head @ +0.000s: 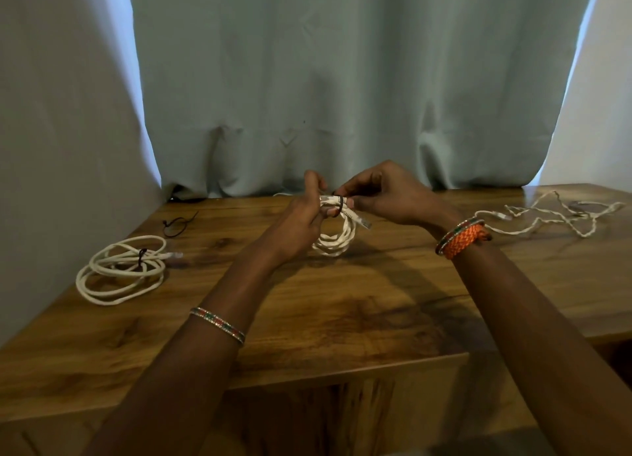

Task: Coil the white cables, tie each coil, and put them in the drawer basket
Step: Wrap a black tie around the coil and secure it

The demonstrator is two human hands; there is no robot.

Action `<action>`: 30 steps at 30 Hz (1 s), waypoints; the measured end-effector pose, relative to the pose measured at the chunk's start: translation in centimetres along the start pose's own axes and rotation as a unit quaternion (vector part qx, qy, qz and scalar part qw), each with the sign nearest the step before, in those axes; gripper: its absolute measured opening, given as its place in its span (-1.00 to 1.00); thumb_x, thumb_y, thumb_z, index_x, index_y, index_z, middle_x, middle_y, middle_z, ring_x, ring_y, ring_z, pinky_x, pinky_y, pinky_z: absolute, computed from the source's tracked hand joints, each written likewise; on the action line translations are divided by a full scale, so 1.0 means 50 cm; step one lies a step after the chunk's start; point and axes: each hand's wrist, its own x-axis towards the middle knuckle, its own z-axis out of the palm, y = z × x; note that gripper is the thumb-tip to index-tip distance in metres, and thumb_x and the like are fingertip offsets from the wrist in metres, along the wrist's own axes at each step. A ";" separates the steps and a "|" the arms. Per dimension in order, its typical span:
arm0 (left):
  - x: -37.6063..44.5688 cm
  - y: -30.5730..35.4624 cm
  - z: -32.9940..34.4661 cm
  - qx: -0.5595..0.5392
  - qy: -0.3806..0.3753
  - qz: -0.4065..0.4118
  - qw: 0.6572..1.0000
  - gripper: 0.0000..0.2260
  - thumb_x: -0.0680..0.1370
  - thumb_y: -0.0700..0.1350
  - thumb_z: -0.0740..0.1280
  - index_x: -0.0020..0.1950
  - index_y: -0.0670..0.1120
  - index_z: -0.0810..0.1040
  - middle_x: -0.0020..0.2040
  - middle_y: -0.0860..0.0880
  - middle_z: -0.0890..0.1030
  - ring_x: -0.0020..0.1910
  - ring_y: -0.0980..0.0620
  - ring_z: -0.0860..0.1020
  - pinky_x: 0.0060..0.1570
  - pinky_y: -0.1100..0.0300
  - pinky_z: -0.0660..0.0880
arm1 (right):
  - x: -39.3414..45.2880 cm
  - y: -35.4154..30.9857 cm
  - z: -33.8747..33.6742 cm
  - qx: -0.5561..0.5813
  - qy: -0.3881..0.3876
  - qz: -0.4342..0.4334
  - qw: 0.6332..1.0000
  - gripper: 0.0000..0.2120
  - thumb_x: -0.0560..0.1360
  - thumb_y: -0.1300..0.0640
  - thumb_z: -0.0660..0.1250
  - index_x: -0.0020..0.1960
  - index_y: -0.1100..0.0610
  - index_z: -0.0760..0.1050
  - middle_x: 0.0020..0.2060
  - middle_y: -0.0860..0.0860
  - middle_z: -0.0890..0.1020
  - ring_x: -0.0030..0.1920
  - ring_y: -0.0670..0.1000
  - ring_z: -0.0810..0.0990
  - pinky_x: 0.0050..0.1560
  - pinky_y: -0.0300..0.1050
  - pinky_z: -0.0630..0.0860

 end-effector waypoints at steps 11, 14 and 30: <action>0.000 0.003 -0.006 -0.075 -0.045 -0.018 0.996 -0.72 0.61 -0.23 0.16 0.16 0.00 0.08 -0.30 0.03 0.42 -0.35 0.15 0.39 -0.30 0.26 0.37 | -0.009 0.013 0.011 0.122 0.006 0.014 0.992 -0.81 0.49 0.22 0.36 0.09 0.20 0.61 -0.11 0.03 0.70 -0.11 -0.12 0.67 -0.10 -0.33 0.55; 0.003 0.006 -0.008 -0.146 -0.043 -0.041 0.987 -0.73 0.62 -0.21 0.15 0.16 0.00 0.08 -0.23 -0.06 0.43 -0.29 0.07 0.41 -0.24 0.14 0.41 | -0.007 0.022 0.018 0.180 0.026 0.033 0.983 -0.83 0.53 0.22 0.31 0.08 0.22 0.60 -0.14 0.06 0.69 -0.17 -0.11 0.65 -0.16 -0.33 0.55; -0.002 -0.001 -0.005 -0.142 -0.087 -0.058 0.984 -0.87 0.62 -0.21 0.15 0.09 -0.09 0.20 -0.21 0.00 0.42 -0.28 0.15 0.39 -0.30 0.29 0.40 | -0.007 0.033 0.016 0.149 -0.003 0.044 0.988 -0.85 0.47 0.23 0.38 0.03 0.23 0.62 -0.14 0.04 0.69 -0.16 -0.12 0.66 -0.16 -0.35 0.54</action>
